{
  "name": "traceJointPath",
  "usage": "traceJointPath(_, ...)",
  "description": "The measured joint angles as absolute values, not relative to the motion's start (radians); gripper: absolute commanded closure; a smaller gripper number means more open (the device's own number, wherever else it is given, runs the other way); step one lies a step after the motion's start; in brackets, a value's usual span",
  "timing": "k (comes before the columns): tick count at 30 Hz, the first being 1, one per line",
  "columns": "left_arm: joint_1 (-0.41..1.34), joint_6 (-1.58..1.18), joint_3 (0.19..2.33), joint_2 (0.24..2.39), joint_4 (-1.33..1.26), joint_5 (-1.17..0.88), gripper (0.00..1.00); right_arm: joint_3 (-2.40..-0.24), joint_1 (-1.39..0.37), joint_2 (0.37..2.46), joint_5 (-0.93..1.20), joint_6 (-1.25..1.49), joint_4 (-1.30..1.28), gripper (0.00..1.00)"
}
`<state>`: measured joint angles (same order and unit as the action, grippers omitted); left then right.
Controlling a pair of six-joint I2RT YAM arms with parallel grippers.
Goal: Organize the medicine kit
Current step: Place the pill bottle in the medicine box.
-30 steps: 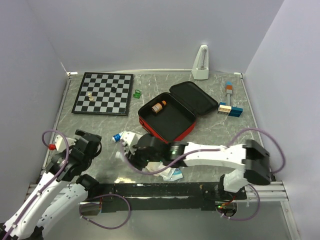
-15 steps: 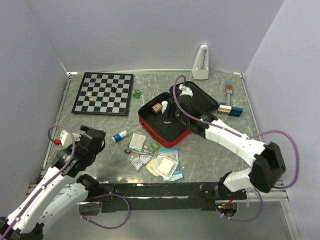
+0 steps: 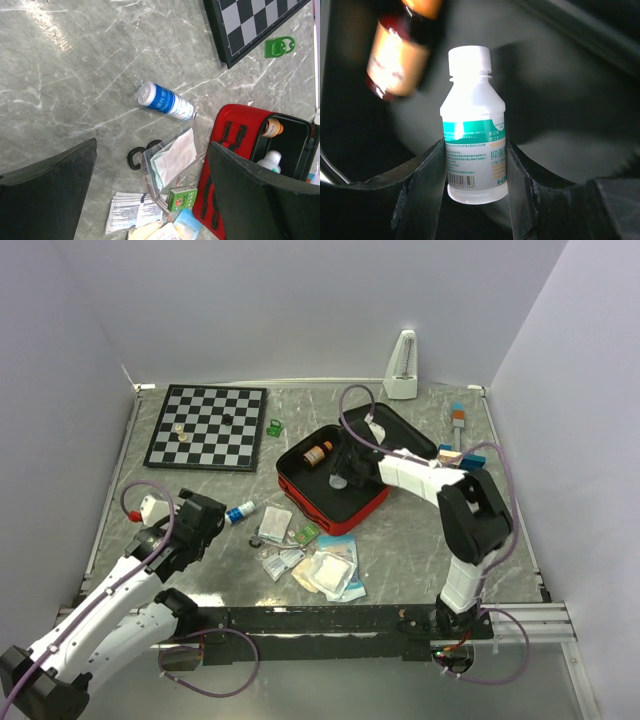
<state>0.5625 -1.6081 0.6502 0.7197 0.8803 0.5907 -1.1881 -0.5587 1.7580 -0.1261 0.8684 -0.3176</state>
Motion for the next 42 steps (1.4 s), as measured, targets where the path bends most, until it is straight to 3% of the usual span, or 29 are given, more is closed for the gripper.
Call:
traceJointPath(7,0.562,-1.589,0.65,0.749,0.847,0.588,0.04,-1.373,-0.528,1.906,-0.082,0.897,-0.326,0.3)
traceJointPath(12,0.562,-1.574,0.649,0.769,0.826,0.587,0.04,-1.373,-0.522,1.919,-0.057,0.881,-0.318,0.21)
traceJointPath(15,0.562,-1.565,0.645,0.778,0.816,0.583,0.04,-1.365,-0.521,1.916,-0.044,0.859,-0.318,0.2)
traceJointPath(17,0.562,-1.563,0.643,0.785,0.813,0.58,0.04,-1.345,-0.521,1.899,-0.044,0.832,-0.315,0.24)
traceJointPath(18,0.562,-1.561,0.641,0.788,0.812,0.58,0.04,-1.327,-0.521,1.882,-0.045,0.814,-0.316,0.31)
traceJointPath(22,0.562,-1.557,0.634,0.787,0.808,0.58,0.04,-1.247,-0.537,1.792,-0.064,0.731,-0.32,0.77)
traceJointPath(25,0.562,-1.556,0.617,0.78,0.804,0.58,0.03,-1.198,-0.567,1.739,-0.087,0.67,-0.32,1.0)
traceJointPath(36,0.562,-1.553,0.609,0.791,0.795,0.574,0.03,-1.173,-0.636,1.8,-0.082,0.567,-0.335,1.0)
traceJointPath(42,0.562,-1.549,0.609,0.79,0.793,0.573,0.04,-1.312,-0.604,1.903,-0.079,0.539,-0.359,1.0)
